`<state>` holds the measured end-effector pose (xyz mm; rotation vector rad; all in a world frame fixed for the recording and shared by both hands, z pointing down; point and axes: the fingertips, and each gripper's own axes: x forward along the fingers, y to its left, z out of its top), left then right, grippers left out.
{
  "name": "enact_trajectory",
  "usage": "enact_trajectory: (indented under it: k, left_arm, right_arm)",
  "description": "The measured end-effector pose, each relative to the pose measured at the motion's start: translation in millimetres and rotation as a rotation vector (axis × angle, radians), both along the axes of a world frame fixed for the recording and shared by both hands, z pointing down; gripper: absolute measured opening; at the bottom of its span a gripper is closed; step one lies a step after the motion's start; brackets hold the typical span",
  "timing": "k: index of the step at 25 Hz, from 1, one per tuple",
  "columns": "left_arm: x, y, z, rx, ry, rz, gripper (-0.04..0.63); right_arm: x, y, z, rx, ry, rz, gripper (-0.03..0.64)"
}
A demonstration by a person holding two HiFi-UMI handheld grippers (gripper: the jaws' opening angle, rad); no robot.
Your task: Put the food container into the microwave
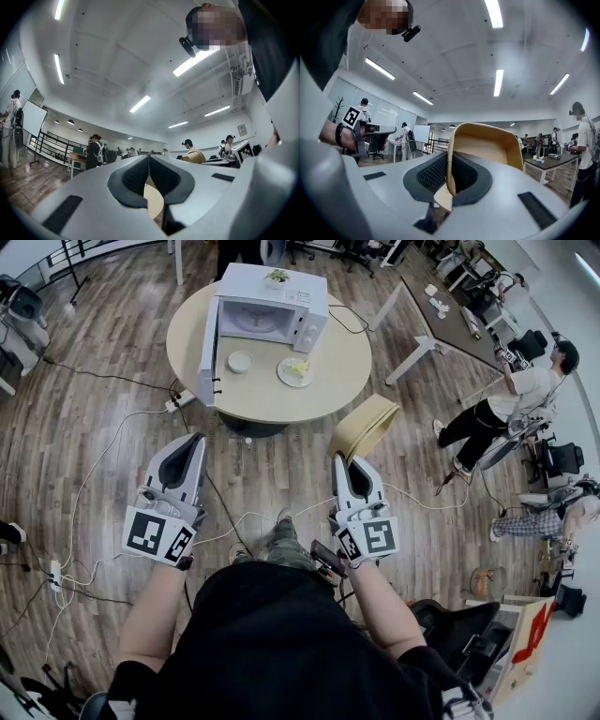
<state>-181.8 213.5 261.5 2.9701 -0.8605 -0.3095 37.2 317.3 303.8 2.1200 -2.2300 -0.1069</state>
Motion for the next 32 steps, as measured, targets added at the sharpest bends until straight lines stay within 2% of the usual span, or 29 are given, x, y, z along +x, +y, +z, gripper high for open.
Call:
enact_trajectory:
  k: [18, 22, 32]
  left_arm:
    - [17, -3, 11, -0.032, 0.003, 0.005, 0.023]
    - [24, -11, 13, -0.048, 0.021, -0.002, 0.023]
    - [54, -33, 21, -0.064, -0.004, -0.053, 0.023]
  right_arm:
    - [6, -3, 8, -0.006, -0.017, -0.040, 0.041]
    - [15, -10, 11, -0.008, -0.027, -0.048, 0.041]
    - [48, -43, 22, -0.024, -0.052, -0.087, 0.041]
